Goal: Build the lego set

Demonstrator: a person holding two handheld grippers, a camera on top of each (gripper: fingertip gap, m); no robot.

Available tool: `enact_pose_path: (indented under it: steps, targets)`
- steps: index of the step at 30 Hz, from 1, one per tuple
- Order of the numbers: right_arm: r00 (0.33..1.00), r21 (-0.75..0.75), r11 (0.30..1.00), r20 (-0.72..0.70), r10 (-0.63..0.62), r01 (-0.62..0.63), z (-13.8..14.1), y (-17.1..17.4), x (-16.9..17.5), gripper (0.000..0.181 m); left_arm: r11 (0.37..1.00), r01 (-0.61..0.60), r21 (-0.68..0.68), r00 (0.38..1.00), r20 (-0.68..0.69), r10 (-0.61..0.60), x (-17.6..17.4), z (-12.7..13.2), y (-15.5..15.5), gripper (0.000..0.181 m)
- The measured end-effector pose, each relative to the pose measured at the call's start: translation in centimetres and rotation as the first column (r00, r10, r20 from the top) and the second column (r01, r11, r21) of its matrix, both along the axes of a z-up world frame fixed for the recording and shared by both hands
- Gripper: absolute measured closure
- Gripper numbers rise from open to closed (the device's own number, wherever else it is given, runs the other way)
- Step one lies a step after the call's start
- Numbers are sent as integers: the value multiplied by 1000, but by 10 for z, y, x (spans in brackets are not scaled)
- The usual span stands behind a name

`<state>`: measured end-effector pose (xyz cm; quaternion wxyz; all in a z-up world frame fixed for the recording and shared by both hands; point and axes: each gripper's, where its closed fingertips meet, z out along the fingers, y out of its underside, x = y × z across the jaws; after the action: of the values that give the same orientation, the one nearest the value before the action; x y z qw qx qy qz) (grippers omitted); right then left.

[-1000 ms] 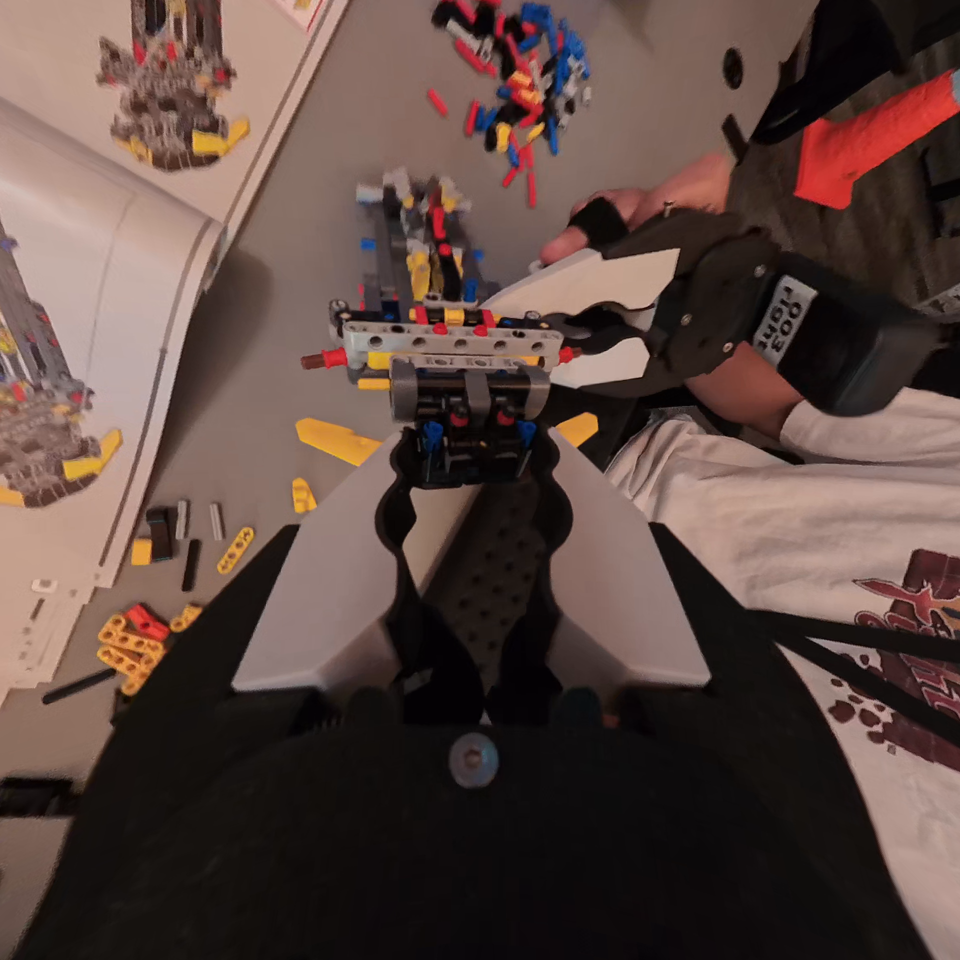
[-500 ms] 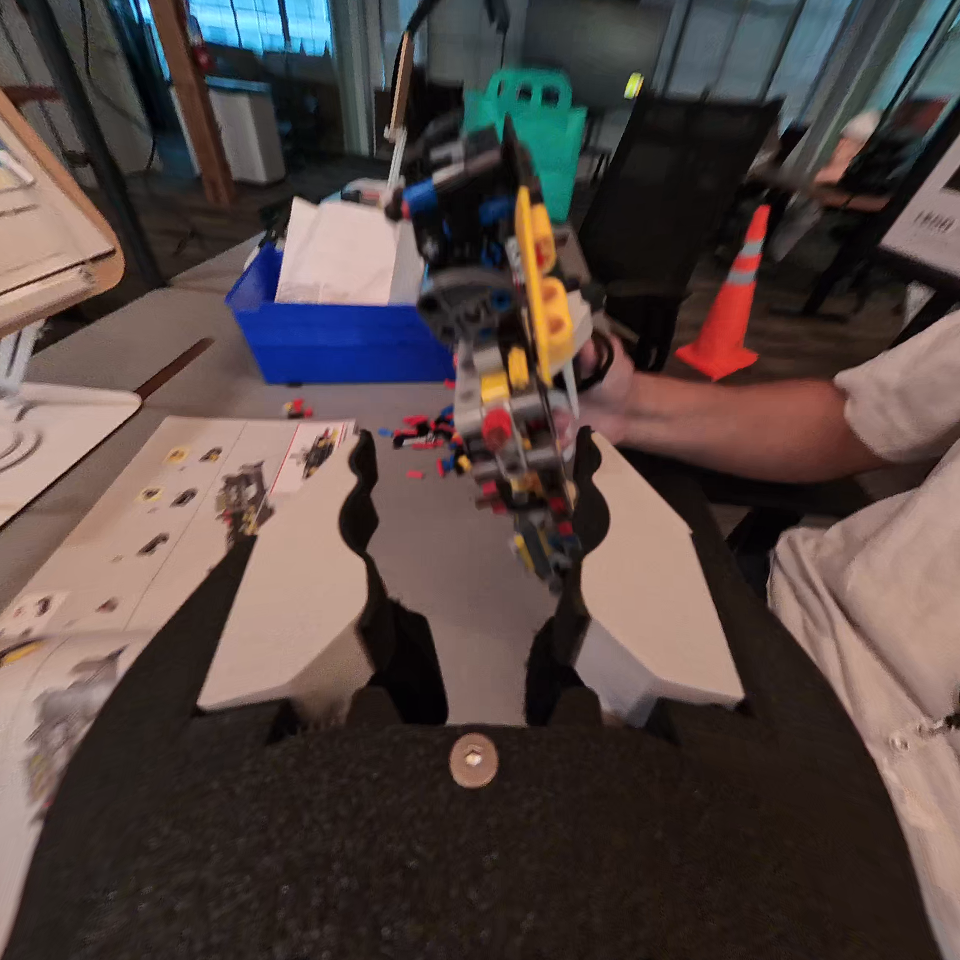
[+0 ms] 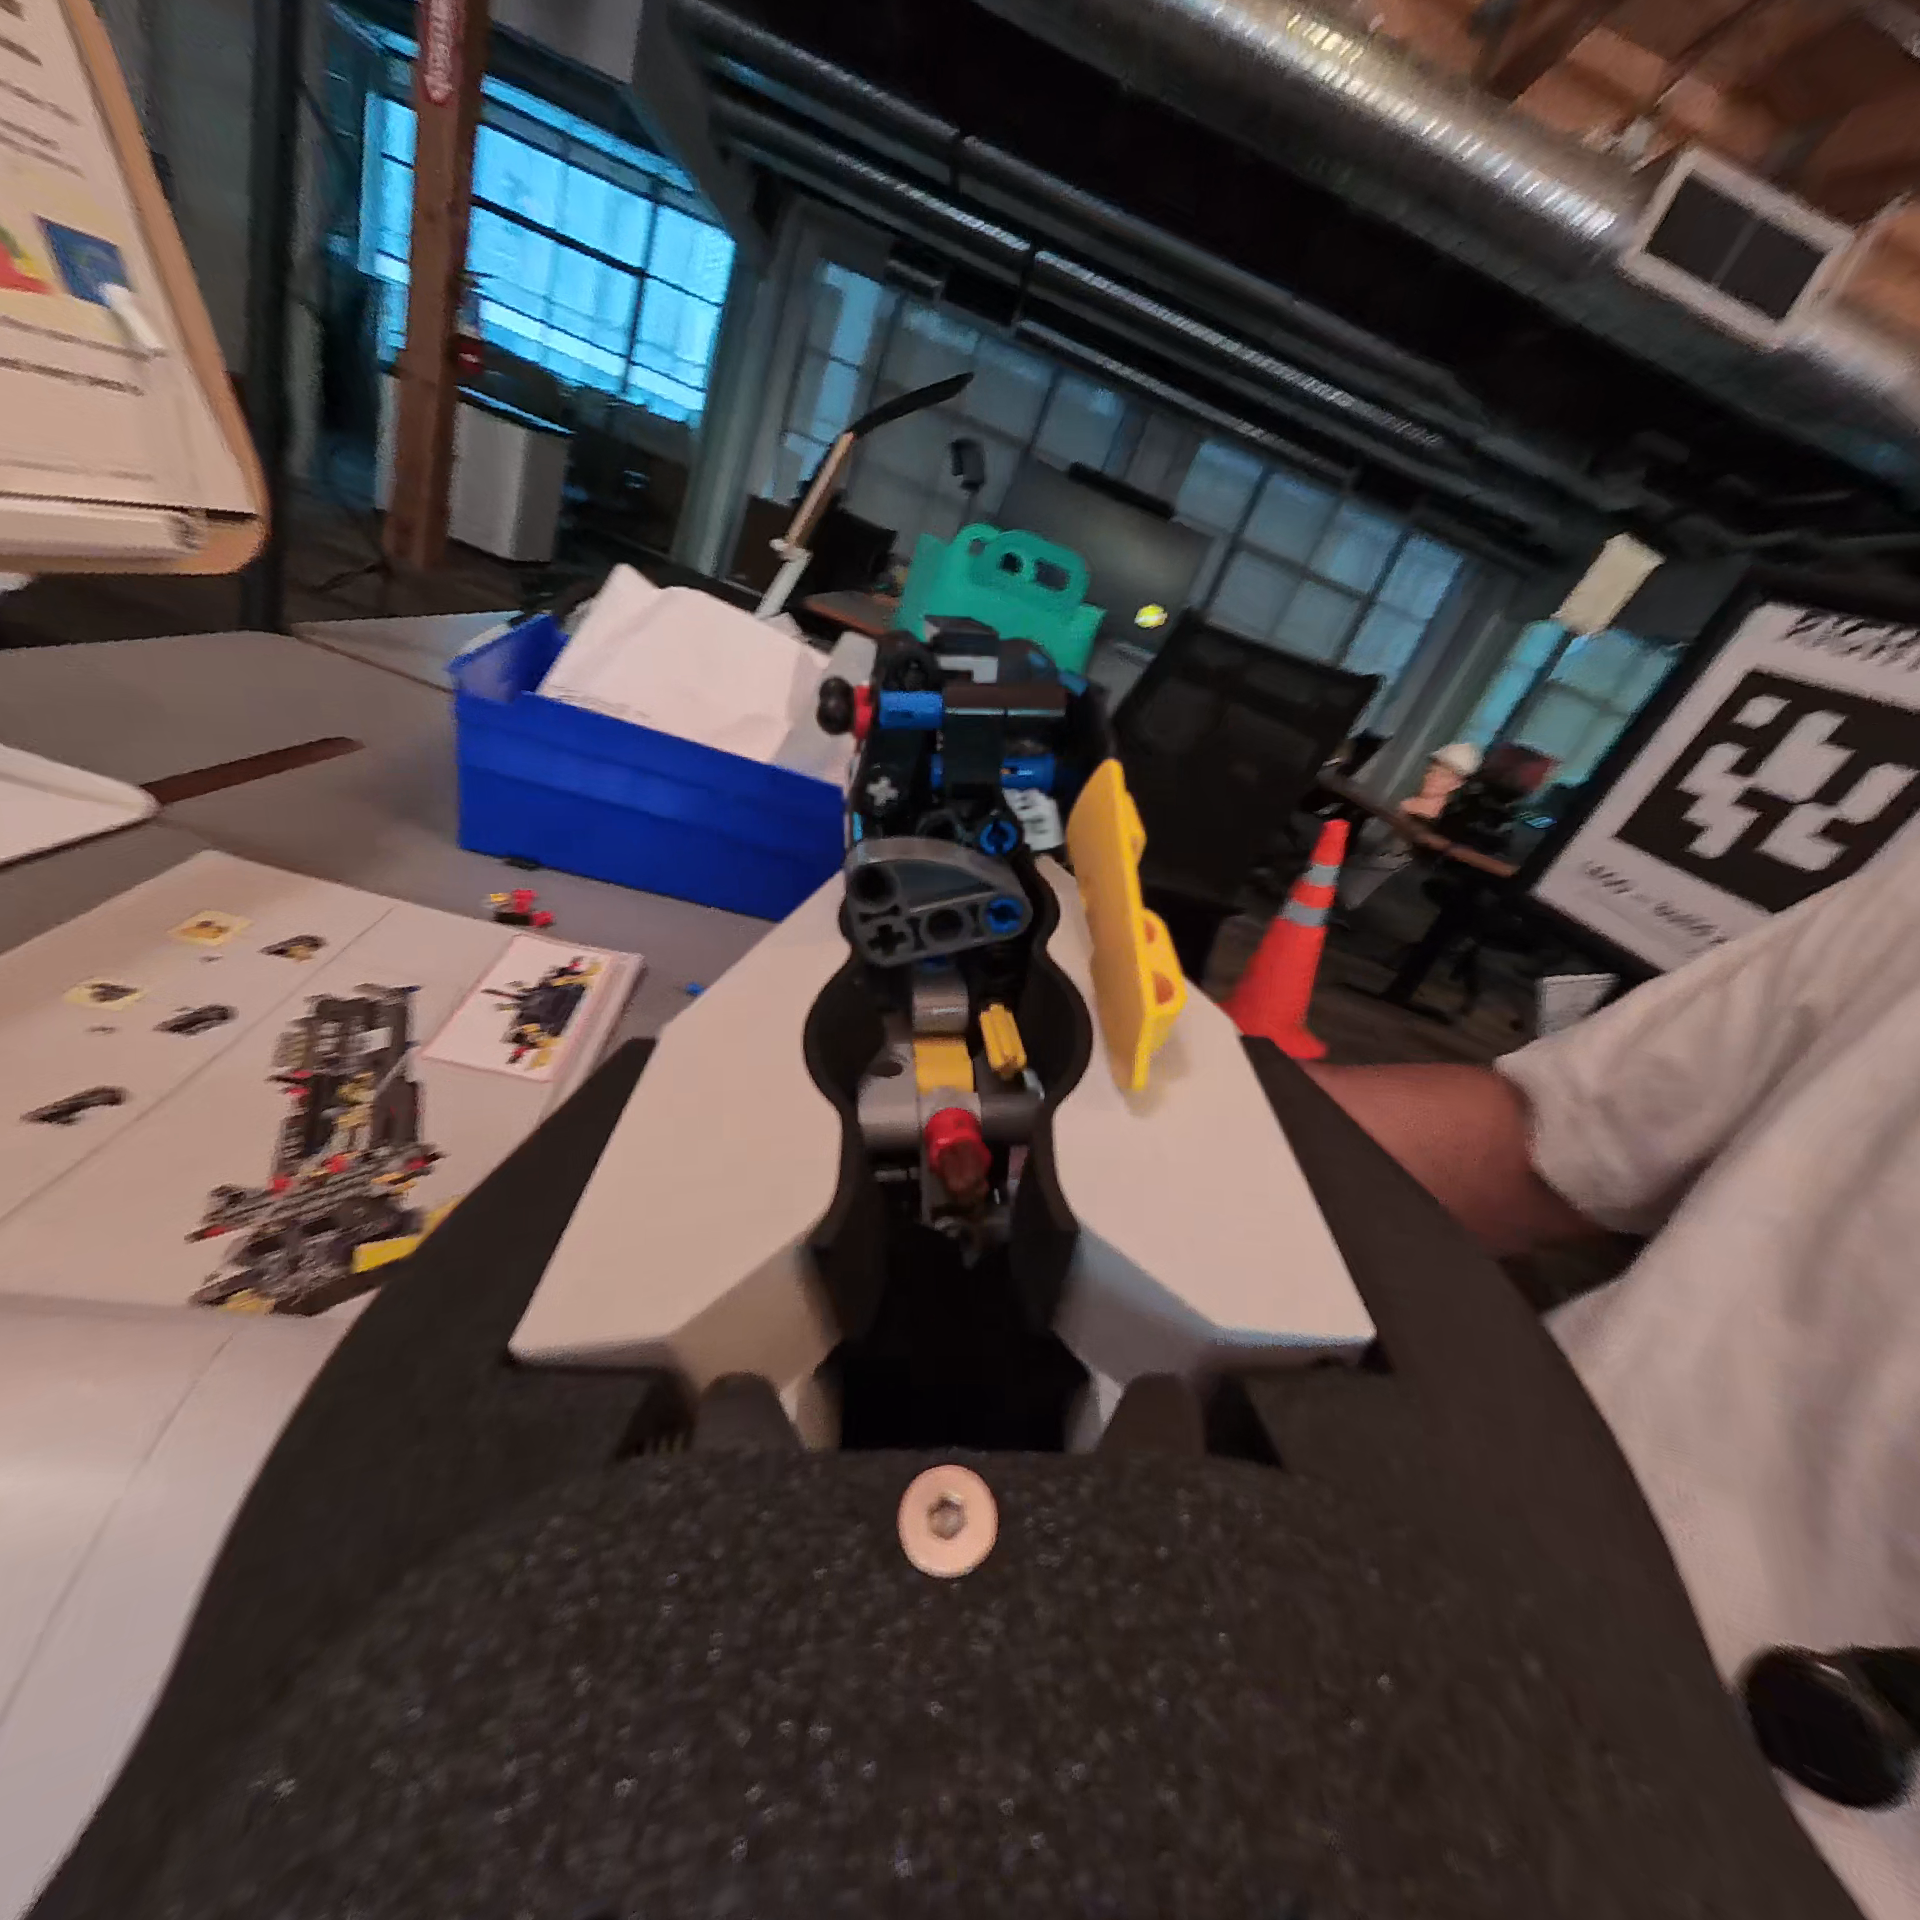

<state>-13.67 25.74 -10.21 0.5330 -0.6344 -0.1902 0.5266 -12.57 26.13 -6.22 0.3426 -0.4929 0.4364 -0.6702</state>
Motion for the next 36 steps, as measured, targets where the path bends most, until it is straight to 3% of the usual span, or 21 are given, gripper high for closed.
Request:
enact_pose_path:
  steps: [3, 6, 8, 10, 11, 12, 14, 15, 17, 18, 20, 21, 22, 23, 25, 28, 30, 32, 34, 36]
  targets:
    - [961, 146, 964, 138, -242, 222, 5, -2, 25, 167, 988, -111, 109, 993, -25, 114, -3, 0, 2, 162]
    - [837, 379, 849, 264, -479, 367, 28, -18, 42, 181, 958, -199, 207, 978, -29, 209, -8, 3, 2, 162]
    - [816, 474, 774, 177, -550, 419, 56, -29, 43, 181, 947, -241, 214, 967, -36, 254, -9, 4, 4, 162]
    - [914, 294, 876, 20, -405, 382, 72, -34, 40, 181, 939, -289, 186, 953, -36, 300, -10, 5, 8, 162]
    - [959, 208, 936, -74, -273, 283, 79, -40, 35, 177, 930, -316, 187, 944, -30, 327, -11, 5, 10, 162]
    - [966, 154, 963, -173, -194, 221, 86, -41, 34, 157, 918, -340, 203, 936, -22, 351, -11, 4, 10, 162]
    - [956, 113, 982, -271, -113, 149, 89, -40, 30, 152, 890, -377, 256, 921, 6, 389, -12, 7, 9, 162]
    - [950, 117, 981, -292, -112, 152, 89, -36, 28, 141, 869, -396, 297, 912, 24, 408, -12, 8, 8, 162]
    - [954, 105, 987, -286, -86, 121, 85, -31, 15, 118, 815, -438, 378, 892, 73, 446, -14, 12, 6, 162]
    - [961, 87, 990, -265, -82, 109, 81, -27, 6, 96, 784, -457, 420, 882, 99, 461, -15, 13, 4, 163]
    - [984, 52, 992, -142, -107, 116, 67, -25, -9, 107, 713, -497, 494, 856, 144, 497, -16, 16, 3, 162]
    - [983, 111, 977, -34, -179, 182, 65, -26, -10, 127, 689, -503, 522, 849, 151, 506, -16, 15, 2, 162]
    - [945, 229, 933, 107, -309, 279, 63, -26, -6, 139, 680, -498, 538, 849, 144, 508, -14, 14, 2, 163]
    - [856, 380, 855, 237, -460, 354, 63, -25, 0, 141, 686, -487, 541, 854, 131, 503, -13, 11, 0, 162]
    - [658, 582, 735, 408, -633, 347, 66, -23, 9, 128, 730, -456, 508, 872, 94, 480, -10, 8, -2, 162]
    - [514, 663, 713, 539, -667, 230, 73, -24, 13, 122, 832, -388, 396, 913, 39, 407, -7, 7, -7, 163]
    - [358, 738, 667, 599, -716, 100, 74, -23, 14, 132, 893, -317, 321, 944, 13, 331, -5, 7, -15, 162]
    - [244, 745, 666, 651, -719, -28, 69, -21, 10, 144, 927, -259, 271, 963, -6, 271, -4, 6, -21, 162]
    - [190, 725, 685, 684, -705, -71, 66, -16, 10, 147, 937, -239, 254, 968, -9, 250, -4, 6, -22, 162]
    - [238, 694, 715, 710, -663, -80, 68, -17, 7, 155, 941, -212, 262, 975, -6, 222, -5, 6, -23, 162]
